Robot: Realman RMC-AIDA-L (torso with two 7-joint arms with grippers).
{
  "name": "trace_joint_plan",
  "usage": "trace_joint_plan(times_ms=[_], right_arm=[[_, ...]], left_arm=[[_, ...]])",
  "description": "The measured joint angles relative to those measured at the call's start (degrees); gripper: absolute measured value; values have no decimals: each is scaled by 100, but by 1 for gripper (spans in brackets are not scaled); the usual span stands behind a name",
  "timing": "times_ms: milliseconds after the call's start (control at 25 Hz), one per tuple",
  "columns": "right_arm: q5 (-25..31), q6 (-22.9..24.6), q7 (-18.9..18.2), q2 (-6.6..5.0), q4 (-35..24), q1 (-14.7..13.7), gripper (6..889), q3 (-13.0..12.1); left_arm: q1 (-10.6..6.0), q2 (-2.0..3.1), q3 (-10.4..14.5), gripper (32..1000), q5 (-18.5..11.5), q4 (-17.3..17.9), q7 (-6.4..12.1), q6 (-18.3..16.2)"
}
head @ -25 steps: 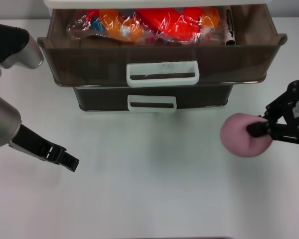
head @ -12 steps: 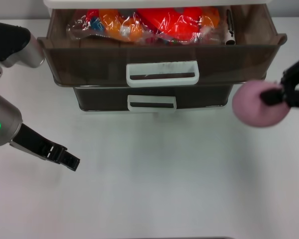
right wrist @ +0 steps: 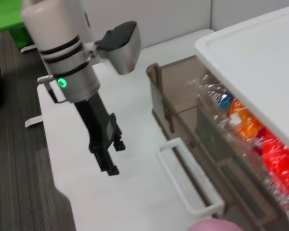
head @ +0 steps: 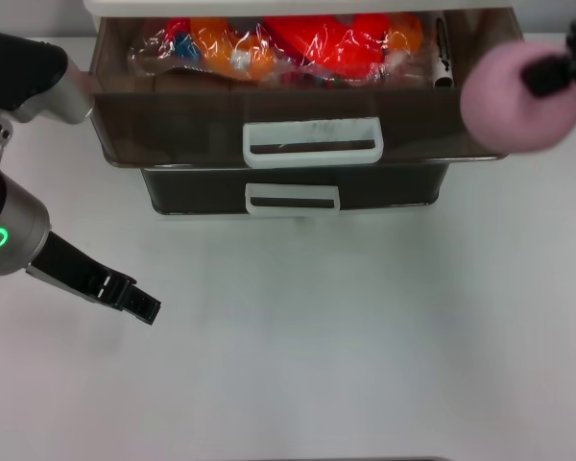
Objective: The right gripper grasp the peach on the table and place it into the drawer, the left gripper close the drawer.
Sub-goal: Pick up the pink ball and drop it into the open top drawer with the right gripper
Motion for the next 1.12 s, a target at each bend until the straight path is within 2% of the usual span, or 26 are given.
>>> trace_joint_plan(times_ms=[360, 480, 560, 760, 1120], right_arm=[[-63, -1, 84, -454, 1404, 1146, 35, -96], [-240, 0, 9, -523, 1848, 1517, 35, -157], [-460, -1, -67, -516, 2089, 1751, 35, -229], [-878, 0, -262, -423, 2466, 2080, 35, -412], [-1536, -6, -647, -16, 2903, 2503, 34, -352]], left_arm=[[-55, -5, 1, 772, -6, 1, -8, 7], [-62, -8, 0, 771, -11, 1, -9, 7], [-62, -10, 1, 771, -11, 1, -9, 7], [-99, -16, 1, 770, -11, 1, -31, 7], [-148, -27, 10, 768, -19, 1, -36, 7]])
